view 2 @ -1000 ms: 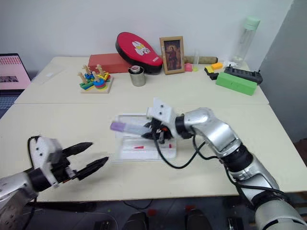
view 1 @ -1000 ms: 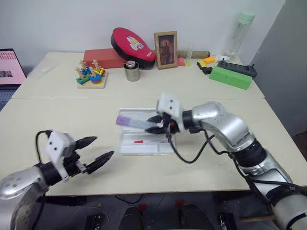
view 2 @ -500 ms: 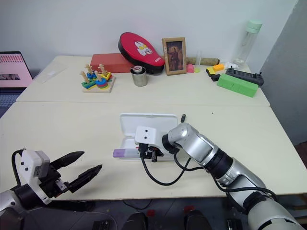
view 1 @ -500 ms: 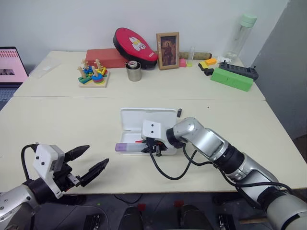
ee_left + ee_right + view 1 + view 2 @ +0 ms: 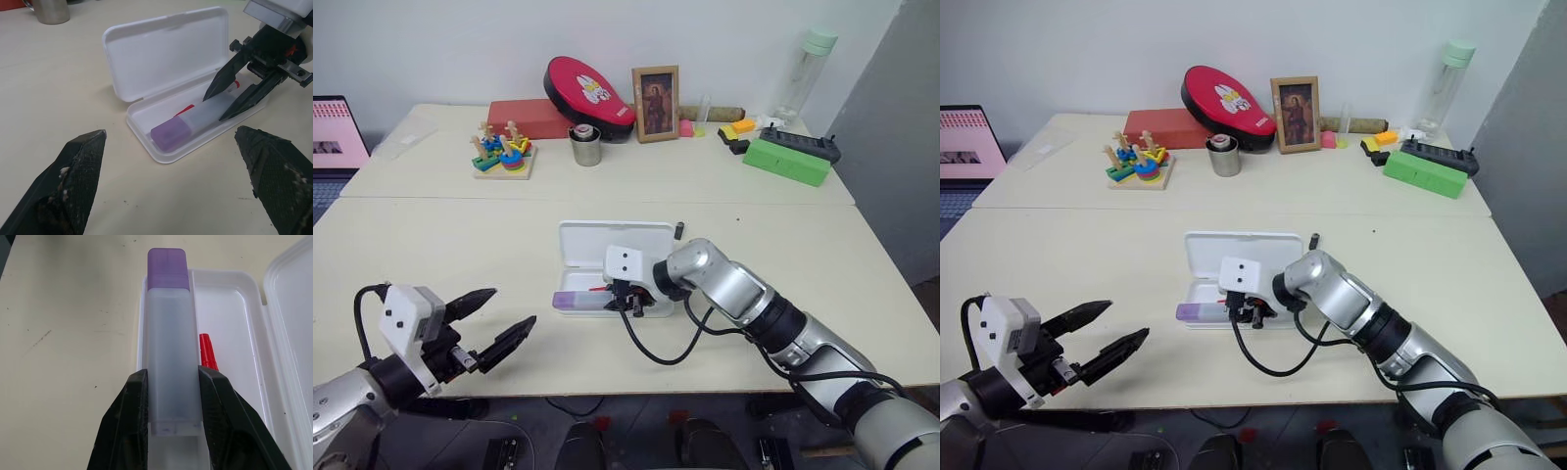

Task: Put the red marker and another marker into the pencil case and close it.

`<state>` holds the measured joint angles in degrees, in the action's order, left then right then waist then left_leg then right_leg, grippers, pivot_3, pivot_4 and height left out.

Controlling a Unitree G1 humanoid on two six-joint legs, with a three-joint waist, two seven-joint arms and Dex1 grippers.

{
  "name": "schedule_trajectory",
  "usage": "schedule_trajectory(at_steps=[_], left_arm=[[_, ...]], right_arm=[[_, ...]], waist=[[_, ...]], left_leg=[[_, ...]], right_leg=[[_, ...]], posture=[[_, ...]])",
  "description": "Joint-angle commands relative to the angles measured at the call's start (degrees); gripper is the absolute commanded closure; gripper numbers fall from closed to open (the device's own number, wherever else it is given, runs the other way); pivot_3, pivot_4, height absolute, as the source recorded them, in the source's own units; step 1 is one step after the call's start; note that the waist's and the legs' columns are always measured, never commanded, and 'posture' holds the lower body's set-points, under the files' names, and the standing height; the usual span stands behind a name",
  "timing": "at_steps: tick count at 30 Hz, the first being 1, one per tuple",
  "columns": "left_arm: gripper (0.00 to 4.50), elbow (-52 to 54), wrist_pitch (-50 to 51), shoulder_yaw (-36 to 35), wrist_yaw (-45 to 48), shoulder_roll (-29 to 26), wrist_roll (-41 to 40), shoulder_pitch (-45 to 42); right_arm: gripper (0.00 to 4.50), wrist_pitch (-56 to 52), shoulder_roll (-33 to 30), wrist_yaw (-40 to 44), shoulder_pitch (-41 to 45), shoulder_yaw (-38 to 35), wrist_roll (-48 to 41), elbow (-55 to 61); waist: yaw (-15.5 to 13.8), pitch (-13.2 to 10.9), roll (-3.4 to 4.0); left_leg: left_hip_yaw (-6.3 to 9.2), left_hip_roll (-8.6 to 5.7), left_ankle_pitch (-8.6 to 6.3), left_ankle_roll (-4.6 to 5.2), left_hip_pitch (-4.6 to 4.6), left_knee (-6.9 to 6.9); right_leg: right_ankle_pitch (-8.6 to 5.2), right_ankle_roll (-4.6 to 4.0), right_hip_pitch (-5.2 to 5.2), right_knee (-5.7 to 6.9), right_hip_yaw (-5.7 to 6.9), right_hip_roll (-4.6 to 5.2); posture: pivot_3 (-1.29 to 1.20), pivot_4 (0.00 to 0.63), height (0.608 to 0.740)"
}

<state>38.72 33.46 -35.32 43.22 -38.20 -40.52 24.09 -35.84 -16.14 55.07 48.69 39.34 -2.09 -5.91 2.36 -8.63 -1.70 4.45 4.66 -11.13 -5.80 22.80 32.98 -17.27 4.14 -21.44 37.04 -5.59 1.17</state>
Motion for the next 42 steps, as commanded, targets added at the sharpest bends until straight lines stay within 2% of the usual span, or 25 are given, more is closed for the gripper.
schedule_trajectory(at_steps=[1,4,6,14,18,20,25,29,35,42], left_arm=[[0.0,1.2,0.1,0.7,-0.4,-0.9,-1.1,-0.9],[0.0,0.7,0.1,1.3,-0.6,-1.3,-1.1,-2.0],[0.0,0.4,0.2,1.6,-0.5,-1.5,-1.0,-2.6],[0.0,-0.9,-0.2,2.9,-0.2,-2.4,-0.2,-4.0],[0.0,-1.7,-0.3,3.9,-0.3,-2.8,-0.3,-6.1],[0.0,-2.2,-0.4,4.4,-0.3,-3.1,-0.2,-7.3],[0.0,-3.9,-0.3,7.4,-1.6,-2.9,-0.5,-13.5],[0.0,-5.2,0.1,10.2,-3.5,-1.7,-1.8,-20.3],[0.0,-8.3,1.1,15.3,-7.1,0.4,-0.8,-28.9],[0.0,-9.7,0.6,20.3,-8.9,2.8,0.2,-34.8]], right_arm=[[3.41,0.7,-0.1,0.8,0.4,-2.2,0.3,0.6],[3.41,0.7,-0.1,0.9,0.1,-2.2,0.7,0.2],[2.7,0.7,-0.1,1.2,0.0,-2.3,0.7,0.4],[1.02,0.1,-0.1,2.1,0.7,-5.0,-0.2,2.2],[0.06,-2.0,0.4,2.3,2.0,-9.2,-3.0,4.7],[0.01,-3.3,0.6,2.4,2.6,-11.4,-4.6,6.1],[0.01,-6.9,2.2,-1.6,6.5,-25.8,-12.4,7.1],[0.01,-5.2,0.9,-10.3,11.0,-36.1,-12.5,-3.3],[0.01,-1.9,-2.7,-20.6,12.3,-36.2,-5.0,-22.3],[0.01,-0.1,1.6,-27.9,8.6,-36.3,-2.4,-31.8]], waist=[[0.0,0.0,0.0],[0.0,0.0,0.0],[0.0,0.0,0.0],[0.0,0.0,0.01],[0.0,0.0,0.02],[0.0,0.0,0.06],[-0.1,0.0,0.07],[-0.4,0.0,0.05],[-0.5,0.1,-0.23],[1.1,0.0,-0.01]], left_leg=[[0.0,0.0,0.0,0.0,0.0,0.0],[0.0,0.0,0.0,0.0,0.0,0.0],[0.0,0.0,0.0,0.0,0.01,0.0],[0.0,0.0,0.0,0.0,0.01,-0.01],[0.0,0.0,0.0,0.0,0.01,-0.01],[0.0,0.0,0.0,0.0,0.02,-0.02],[0.0,-0.01,0.0,0.0,0.08,-0.02],[0.0,-0.01,0.0,0.0,0.07,-0.02],[-0.03,-0.07,0.0,0.0,0.07,0.01],[-0.03,-0.06,-0.01,0.04,0.14,-0.16]], right_leg=[[0.0,0.0,0.0,-0.01,0.0,0.0],[0.0,0.0,0.0,-0.01,0.0,0.0],[0.0,0.0,0.0,-0.01,0.0,0.0],[0.0,0.0,0.0,-0.01,0.0,0.0],[0.0,0.0,0.01,0.0,0.0,0.0],[0.0,0.0,0.03,0.0,0.0,0.0],[0.01,0.02,0.08,0.02,0.0,0.0],[0.02,0.02,0.07,0.01,0.0,0.0],[0.04,0.03,0.25,-0.04,-0.06,0.03],[0.05,0.0,0.1,0.02,-0.11,-0.03]], posture=[[0.0,0.15,0.74],[0.0,0.15,0.74],[0.0,0.15,0.74],[0.0,0.15,0.74],[0.0,0.15,0.74],[0.0,0.15,0.74],[0.0,0.15,0.74],[0.0,0.15,0.74],[0.0,0.15,0.74],[0.0,0.15,0.74]])
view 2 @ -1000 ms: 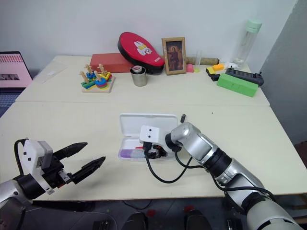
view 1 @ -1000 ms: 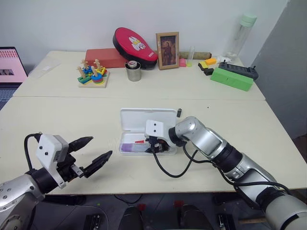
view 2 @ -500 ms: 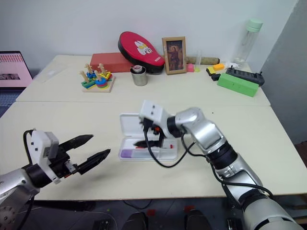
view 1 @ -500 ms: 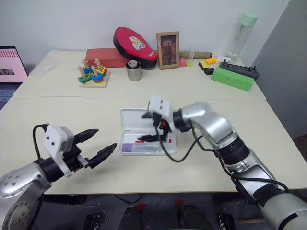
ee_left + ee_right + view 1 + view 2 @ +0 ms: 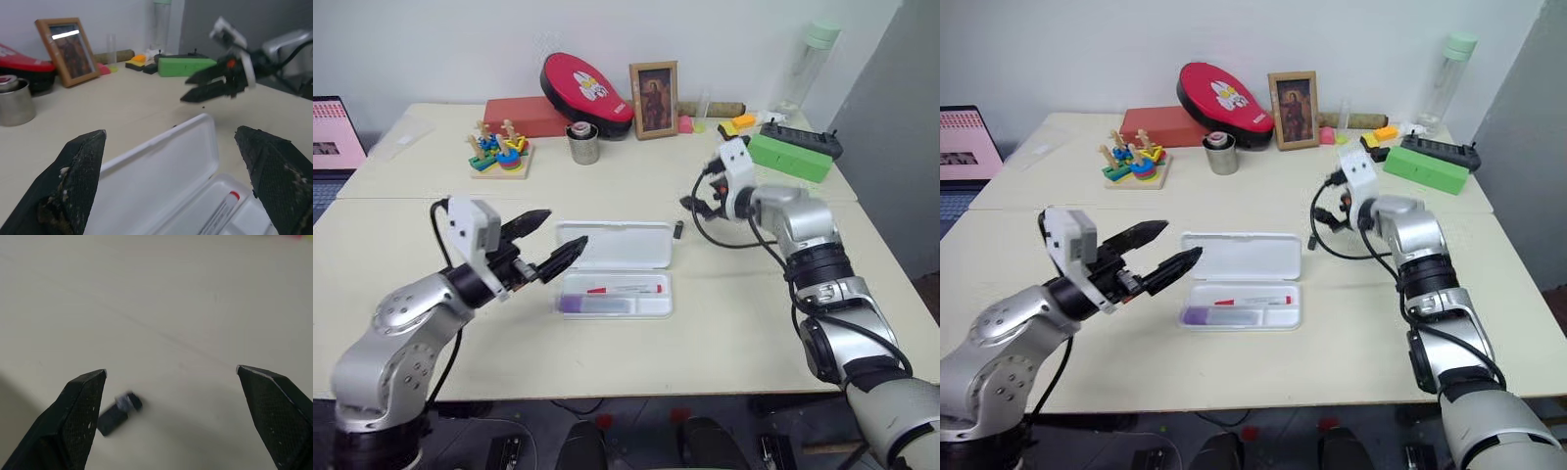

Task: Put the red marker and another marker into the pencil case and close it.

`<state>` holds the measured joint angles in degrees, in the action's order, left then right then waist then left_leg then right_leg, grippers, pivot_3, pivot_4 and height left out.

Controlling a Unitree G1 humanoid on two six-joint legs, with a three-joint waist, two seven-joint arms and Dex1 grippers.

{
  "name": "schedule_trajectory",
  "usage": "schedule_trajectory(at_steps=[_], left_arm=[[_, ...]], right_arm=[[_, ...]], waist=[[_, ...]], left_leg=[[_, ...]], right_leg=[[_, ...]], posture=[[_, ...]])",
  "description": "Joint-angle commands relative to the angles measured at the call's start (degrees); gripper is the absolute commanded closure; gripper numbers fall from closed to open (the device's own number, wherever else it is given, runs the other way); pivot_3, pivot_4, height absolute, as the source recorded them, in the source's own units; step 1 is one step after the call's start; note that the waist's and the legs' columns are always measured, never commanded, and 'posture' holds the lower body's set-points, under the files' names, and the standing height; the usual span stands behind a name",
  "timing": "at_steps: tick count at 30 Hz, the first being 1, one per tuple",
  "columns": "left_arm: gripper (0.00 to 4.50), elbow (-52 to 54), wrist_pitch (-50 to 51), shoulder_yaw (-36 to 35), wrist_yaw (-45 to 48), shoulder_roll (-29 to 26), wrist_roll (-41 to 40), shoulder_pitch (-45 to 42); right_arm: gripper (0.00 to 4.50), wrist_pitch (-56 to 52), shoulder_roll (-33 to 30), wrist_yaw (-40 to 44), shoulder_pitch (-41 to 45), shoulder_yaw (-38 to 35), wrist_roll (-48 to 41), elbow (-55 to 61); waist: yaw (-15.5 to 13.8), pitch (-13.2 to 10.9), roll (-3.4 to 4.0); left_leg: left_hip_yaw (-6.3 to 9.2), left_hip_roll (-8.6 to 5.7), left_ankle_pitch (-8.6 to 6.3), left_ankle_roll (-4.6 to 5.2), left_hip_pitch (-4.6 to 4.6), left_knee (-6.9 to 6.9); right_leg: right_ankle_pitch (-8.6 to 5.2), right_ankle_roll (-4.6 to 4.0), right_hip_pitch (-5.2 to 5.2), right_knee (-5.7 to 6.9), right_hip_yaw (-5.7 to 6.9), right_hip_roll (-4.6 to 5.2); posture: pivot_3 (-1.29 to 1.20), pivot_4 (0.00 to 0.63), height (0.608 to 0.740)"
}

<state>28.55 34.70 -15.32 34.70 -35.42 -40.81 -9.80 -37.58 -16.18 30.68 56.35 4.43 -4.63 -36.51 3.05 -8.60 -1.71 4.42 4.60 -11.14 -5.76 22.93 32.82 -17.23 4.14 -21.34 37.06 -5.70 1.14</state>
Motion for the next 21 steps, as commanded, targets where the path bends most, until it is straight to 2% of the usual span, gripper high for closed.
schedule_trajectory(at_steps=[1,16,20,21], left_arm=[[0.0,0.3,-0.7,0.4,-0.3,-0.1,0.6,-1.1],[0.0,0.3,-0.7,1.0,-0.2,0.2,0.0,-2.4],[0.0,0.2,-0.9,1.3,-0.4,0.3,0.3,-2.8],[0.0,0.2,-0.9,1.4,-0.5,0.4,0.3,-3.1]], right_arm=[[0.01,2.1,2.4,-5.2,1.2,-2.2,0.1,-2.7],[0.01,4.2,7.1,-8.7,1.8,-3.2,-0.3,-7.2],[0.01,4.4,7.1,-8.6,1.1,-1.0,1.7,-7.3],[0.18,4.5,7.0,-8.5,0.8,-0.3,2.5,-7.5]], waist=[[0.6,0.0,0.01],[0.3,0.0,0.04],[0.2,0.0,0.04],[0.2,0.0,0.04]], left_leg=[[0.0,-0.01,0.0,0.0,0.0,-0.01],[0.0,-0.01,0.0,-0.01,-0.02,0.1],[0.01,-0.01,0.0,-0.01,-0.02,0.08],[0.01,-0.01,0.0,-0.01,-0.01,0.08]], right_leg=[[0.0,-0.01,0.0,-0.01,-0.01,0.01],[0.04,0.06,0.09,0.01,0.03,0.02],[0.04,0.06,0.08,0.01,0.03,0.02],[0.04,0.06,0.08,0.0,0.03,0.02]], posture=[[0.0,0.15,0.74],[0.0,0.15,0.74],[0.0,0.15,0.74],[0.0,0.15,0.74]])
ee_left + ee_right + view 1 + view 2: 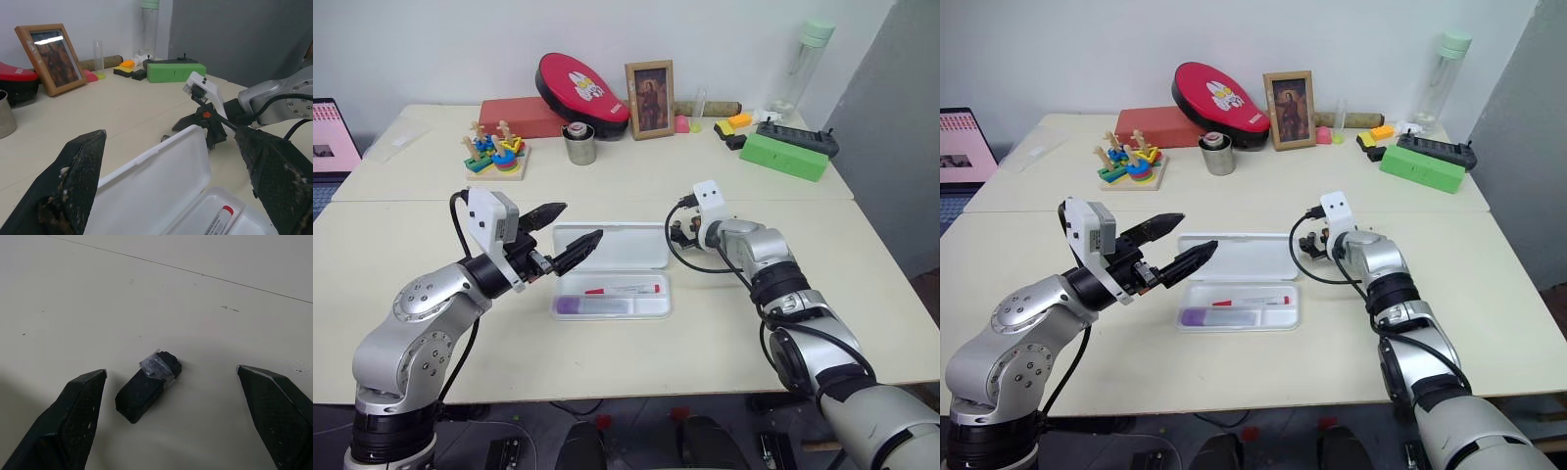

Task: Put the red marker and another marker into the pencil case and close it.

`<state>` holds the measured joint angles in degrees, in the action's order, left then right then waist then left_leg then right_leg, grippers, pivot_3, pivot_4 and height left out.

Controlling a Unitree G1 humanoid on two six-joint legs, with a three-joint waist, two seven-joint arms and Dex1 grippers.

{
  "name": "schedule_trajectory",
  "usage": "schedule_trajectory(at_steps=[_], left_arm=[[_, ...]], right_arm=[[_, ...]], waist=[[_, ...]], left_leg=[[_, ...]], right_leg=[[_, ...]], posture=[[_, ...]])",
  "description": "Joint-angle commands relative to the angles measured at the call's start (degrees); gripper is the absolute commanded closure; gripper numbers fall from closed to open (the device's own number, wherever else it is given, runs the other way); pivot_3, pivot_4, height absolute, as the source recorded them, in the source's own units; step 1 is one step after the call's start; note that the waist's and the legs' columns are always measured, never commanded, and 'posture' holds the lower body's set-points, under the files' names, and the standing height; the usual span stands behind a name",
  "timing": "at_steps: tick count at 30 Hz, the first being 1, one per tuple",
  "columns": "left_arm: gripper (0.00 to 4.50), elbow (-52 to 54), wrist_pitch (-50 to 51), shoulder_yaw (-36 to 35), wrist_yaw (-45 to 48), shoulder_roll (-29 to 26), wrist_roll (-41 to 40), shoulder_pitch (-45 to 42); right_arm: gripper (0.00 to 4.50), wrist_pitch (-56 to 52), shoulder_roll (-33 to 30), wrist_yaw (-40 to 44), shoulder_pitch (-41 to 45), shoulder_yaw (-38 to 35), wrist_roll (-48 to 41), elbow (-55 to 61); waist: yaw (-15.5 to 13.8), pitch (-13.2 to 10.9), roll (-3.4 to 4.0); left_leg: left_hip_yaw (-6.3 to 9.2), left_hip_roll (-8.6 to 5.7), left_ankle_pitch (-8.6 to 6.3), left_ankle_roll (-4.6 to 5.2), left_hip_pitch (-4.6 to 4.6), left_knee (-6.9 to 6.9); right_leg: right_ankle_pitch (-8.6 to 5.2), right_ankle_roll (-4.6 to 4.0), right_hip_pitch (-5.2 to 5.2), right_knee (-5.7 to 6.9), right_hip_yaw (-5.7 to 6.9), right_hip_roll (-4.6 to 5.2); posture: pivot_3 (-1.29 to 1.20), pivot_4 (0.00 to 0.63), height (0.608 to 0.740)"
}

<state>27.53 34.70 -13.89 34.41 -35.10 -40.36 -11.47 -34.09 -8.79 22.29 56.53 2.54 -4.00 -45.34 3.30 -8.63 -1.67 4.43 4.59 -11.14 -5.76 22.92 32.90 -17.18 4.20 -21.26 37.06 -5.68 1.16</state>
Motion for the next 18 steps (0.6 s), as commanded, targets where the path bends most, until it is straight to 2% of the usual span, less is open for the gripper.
schedule_trajectory(at_steps=[1,8,11,12,13,17,18], left_arm=[[0.0,1.2,-0.8,0.0,-0.4,0.1,-0.2,-1.7],[0.0,0.9,0.0,0.2,-0.9,0.6,-0.6,-3.7],[0.0,0.0,0.3,-0.1,-2.2,1.2,-0.7,-5.0],[0.0,-0.3,0.4,-0.1,-2.5,1.4,-0.7,-5.4],[0.0,-0.5,0.5,-0.1,-2.6,1.5,-0.6,-5.7],[0.0,-1.6,0.0,0.2,-3.5,1.8,0.5,-6.9],[0.0,-1.6,0.0,0.2,-3.5,1.8,0.4,-7.0]], right_arm=[[0.36,1.0,-0.5,-0.1,0.4,2.2,2.4,1.3],[1.86,-0.1,-1.2,0.9,-0.6,3.4,3.6,2.2],[2.63,-0.2,-1.3,0.8,-0.7,3.1,3.5,2.7],[3.01,-0.1,-1.4,0.7,-0.6,3.0,3.5,2.7],[3.14,-0.1,-1.4,0.7,-0.6,2.9,3.4,2.7],[4.14,-0.1,-1.6,0.8,-0.5,2.7,3.3,3.0],[4.24,0.1,-1.7,0.6,-0.5,2.4,3.2,3.2]], waist=[[0.0,0.0,0.0],[0.0,0.0,-0.01],[-0.2,0.0,-0.01],[-0.2,0.0,-0.02],[-0.2,0.0,-0.01],[-0.2,0.0,-0.02],[-0.2,0.0,-0.02]], left_leg=[[0.0,0.0,0.0,0.0,0.0,0.0],[0.0,0.0,0.0,0.0,-0.03,0.02],[0.01,0.0,0.0,0.0,-0.03,0.04],[0.01,0.0,0.0,0.0,-0.02,0.04],[0.02,0.0,0.0,0.0,-0.02,0.04],[0.02,0.0,0.0,0.0,-0.03,0.04],[0.02,0.0,0.0,0.0,-0.03,0.04]], right_leg=[[0.0,0.0,0.0,0.0,0.0,0.0],[0.0,0.01,0.05,0.02,0.01,0.0],[0.0,0.0,0.06,0.02,0.02,0.0],[0.0,0.0,0.06,0.02,0.03,0.0],[0.0,0.0,0.06,0.02,0.03,0.0],[0.0,0.0,0.07,0.02,0.03,0.0],[0.0,0.0,0.07,0.02,0.03,0.0]], posture=[[0.0,0.15,0.74],[0.0,0.15,0.74],[0.0,0.15,0.74],[0.0,0.15,0.74],[0.0,0.15,0.74],[0.0,0.15,0.74],[0.0,0.15,0.74]])
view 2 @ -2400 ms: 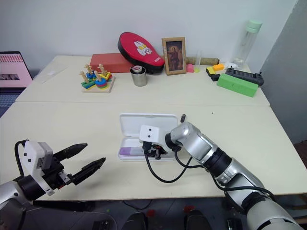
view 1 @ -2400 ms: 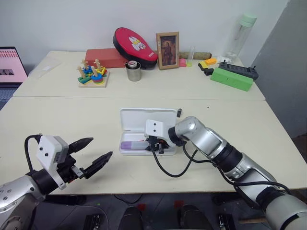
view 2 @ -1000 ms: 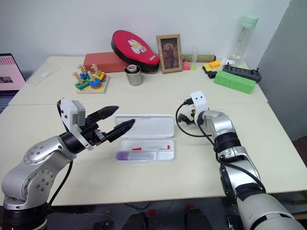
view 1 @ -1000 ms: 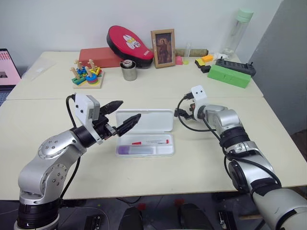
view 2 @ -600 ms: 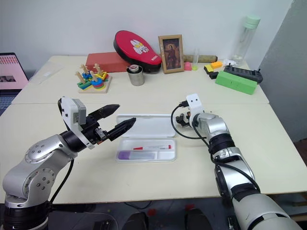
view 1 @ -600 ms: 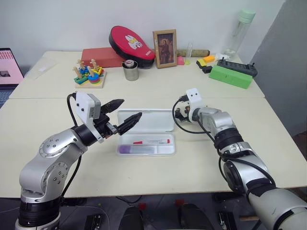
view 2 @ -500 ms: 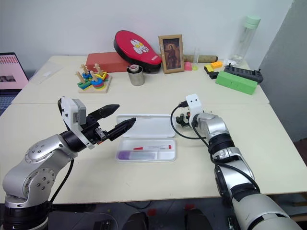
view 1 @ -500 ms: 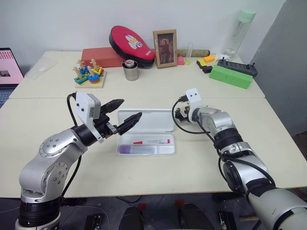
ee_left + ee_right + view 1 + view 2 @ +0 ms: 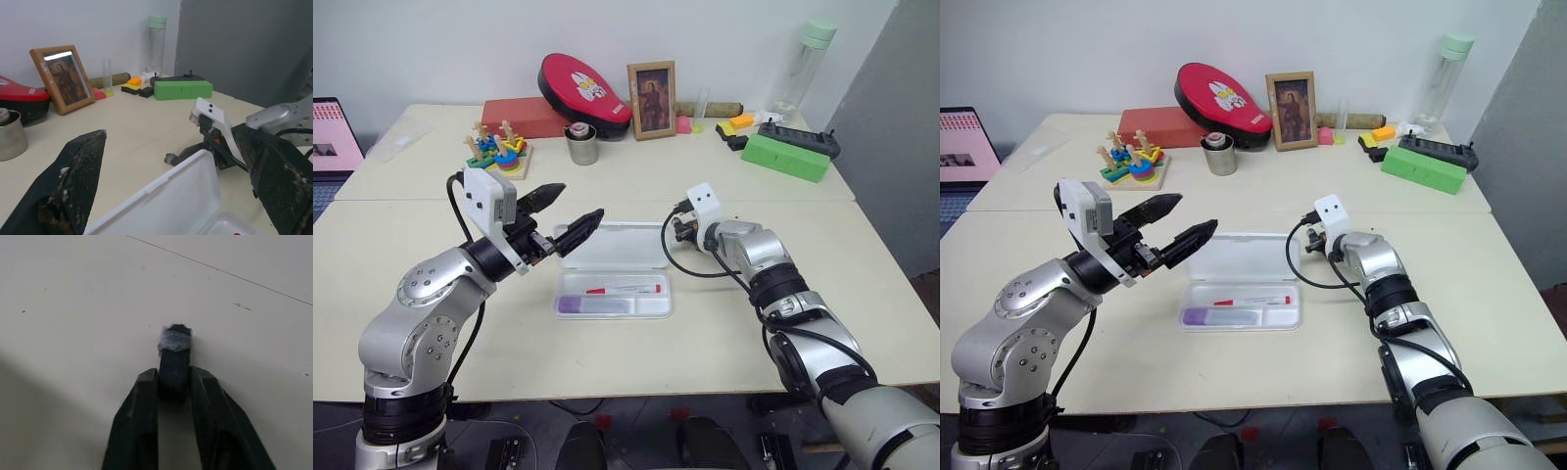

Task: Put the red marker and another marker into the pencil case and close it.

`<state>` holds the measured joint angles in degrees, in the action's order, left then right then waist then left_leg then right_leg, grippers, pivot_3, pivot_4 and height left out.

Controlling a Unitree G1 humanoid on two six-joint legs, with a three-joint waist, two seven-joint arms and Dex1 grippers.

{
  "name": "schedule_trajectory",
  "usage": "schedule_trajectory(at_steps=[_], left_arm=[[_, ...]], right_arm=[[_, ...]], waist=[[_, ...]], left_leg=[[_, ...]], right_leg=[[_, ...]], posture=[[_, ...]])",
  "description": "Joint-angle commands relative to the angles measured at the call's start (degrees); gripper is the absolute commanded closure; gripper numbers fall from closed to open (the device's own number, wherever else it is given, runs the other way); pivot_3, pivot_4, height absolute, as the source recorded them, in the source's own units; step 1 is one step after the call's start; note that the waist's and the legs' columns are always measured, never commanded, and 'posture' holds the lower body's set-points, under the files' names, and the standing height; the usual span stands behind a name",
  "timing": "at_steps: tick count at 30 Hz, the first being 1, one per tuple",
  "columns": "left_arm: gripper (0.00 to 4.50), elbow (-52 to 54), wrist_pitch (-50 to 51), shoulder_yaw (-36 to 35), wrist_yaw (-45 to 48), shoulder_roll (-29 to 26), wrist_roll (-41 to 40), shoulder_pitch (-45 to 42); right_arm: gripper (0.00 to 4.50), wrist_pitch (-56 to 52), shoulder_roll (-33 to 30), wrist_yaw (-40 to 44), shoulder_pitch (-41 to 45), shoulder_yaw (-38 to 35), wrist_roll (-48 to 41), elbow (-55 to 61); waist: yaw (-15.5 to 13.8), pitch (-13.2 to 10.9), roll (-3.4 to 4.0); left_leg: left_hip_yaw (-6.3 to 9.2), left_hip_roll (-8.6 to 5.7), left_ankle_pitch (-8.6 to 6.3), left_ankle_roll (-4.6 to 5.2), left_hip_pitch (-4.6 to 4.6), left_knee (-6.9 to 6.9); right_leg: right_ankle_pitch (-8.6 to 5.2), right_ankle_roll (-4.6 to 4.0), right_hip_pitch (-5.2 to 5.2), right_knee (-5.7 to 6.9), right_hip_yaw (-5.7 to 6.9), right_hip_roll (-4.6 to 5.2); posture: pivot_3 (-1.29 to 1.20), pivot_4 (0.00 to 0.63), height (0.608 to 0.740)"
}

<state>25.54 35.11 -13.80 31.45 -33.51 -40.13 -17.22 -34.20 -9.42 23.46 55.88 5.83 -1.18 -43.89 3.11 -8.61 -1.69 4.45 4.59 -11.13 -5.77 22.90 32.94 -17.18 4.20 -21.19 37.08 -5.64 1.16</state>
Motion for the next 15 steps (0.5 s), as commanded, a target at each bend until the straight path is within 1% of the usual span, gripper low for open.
schedule_trajectory(at_steps=[1,7,10,12,15], left_arm=[[0.0,0.4,-0.3,0.2,-0.5,0.2,0.1,-1.3],[0.0,0.1,-0.1,-0.4,-0.4,-0.7,-0.2,-1.6],[0.0,0.5,0.1,-1.1,-0.1,-1.1,-0.8,-1.5],[0.0,2.2,1.3,-2.5,2.3,-2.4,-3.5,1.1],[0.0,3.5,2.1,-4.9,6.2,-5.8,-4.6,6.9]], right_arm=[[4.24,0.4,-1.4,-0.6,0.2,-1.1,0.2,2.1],[4.25,1.1,-3.6,1.4,1.0,-2.0,-0.9,5.7],[4.25,1.7,-5.7,4.9,1.1,-1.9,-1.7,10.1],[4.25,2.5,-9.1,12.9,0.3,-1.8,-4.4,17.4],[4.25,3.8,-15.1,25.8,-2.9,-0.9,-8.9,29.2]], waist=[[0.0,0.0,0.0],[0.0,0.0,0.02],[0.1,0.0,0.04],[0.1,0.0,0.06],[0.2,-0.1,0.21]], left_leg=[[0.0,0.0,0.0,0.0,0.0,0.0],[0.0,-0.01,0.0,0.0,0.02,0.0],[0.0,0.0,0.0,0.0,0.01,-0.02],[0.0,0.0,0.0,0.0,0.02,-0.02],[-0.01,-0.01,-0.01,0.0,0.06,-0.05]], right_leg=[[0.0,0.0,0.0,0.0,0.0,0.0],[0.0,0.0,-0.02,-0.02,0.0,0.0],[0.0,0.0,-0.02,-0.01,0.0,0.0],[0.0,0.0,-0.04,-0.02,-0.01,0.0],[0.0,0.0,-0.06,-0.05,-0.03,0.01]], posture=[[0.0,0.15,0.74],[0.0,0.15,0.74],[0.0,0.15,0.74],[0.0,0.15,0.74],[0.0,0.15,0.74]])
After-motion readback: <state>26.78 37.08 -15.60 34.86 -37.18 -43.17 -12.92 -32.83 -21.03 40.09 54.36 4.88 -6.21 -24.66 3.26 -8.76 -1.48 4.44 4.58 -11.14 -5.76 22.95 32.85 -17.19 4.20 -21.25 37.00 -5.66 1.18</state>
